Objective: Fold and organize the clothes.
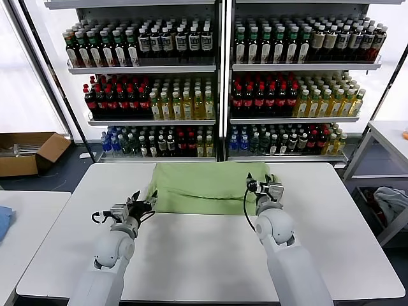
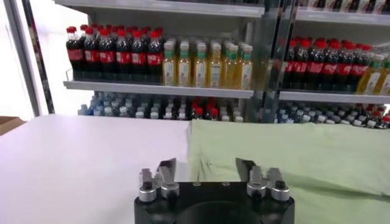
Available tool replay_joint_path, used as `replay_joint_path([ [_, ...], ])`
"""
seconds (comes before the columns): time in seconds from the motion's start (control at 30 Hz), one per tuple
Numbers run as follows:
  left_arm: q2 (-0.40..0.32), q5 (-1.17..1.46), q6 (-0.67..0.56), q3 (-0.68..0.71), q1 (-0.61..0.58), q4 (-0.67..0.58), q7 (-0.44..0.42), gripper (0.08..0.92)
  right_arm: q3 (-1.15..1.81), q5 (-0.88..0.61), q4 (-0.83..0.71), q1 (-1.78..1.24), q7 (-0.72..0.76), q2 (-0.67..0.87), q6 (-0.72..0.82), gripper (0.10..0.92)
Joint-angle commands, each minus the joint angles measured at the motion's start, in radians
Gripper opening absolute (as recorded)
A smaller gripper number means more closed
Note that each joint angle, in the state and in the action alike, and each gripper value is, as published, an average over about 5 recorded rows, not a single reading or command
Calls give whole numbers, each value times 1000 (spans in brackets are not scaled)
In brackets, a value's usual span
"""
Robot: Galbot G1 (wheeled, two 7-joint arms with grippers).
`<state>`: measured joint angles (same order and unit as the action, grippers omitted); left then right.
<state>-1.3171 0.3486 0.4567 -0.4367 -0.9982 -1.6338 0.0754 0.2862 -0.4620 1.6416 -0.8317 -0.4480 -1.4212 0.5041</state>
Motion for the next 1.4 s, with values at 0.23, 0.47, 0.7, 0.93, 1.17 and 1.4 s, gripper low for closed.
replay_joint_path([
  [0.23,12,-24,43,-18,-92,-146,5,821,32,-19,187,-161,-49,74,54,822],
  [0.47,16,-40,47,-19,-101,-146,4,823,54,-12,231,-225,-51,123,69,823],
  [0.7,24,-41,50,-30,-87,-108,7,823,51,37,213,-226,-25,135,75,823],
  [0.93,39,-44,58,-25,-78,-86,5,823,36,96,191,-233,-20,160,76,823],
  [1.17,34,-53,56,-12,-58,-54,5,823,32,116,146,-231,-24,164,76,823],
  [1.4,35,-63,54,-6,-39,-19,5,823,35,110,114,-230,-24,150,75,823],
])
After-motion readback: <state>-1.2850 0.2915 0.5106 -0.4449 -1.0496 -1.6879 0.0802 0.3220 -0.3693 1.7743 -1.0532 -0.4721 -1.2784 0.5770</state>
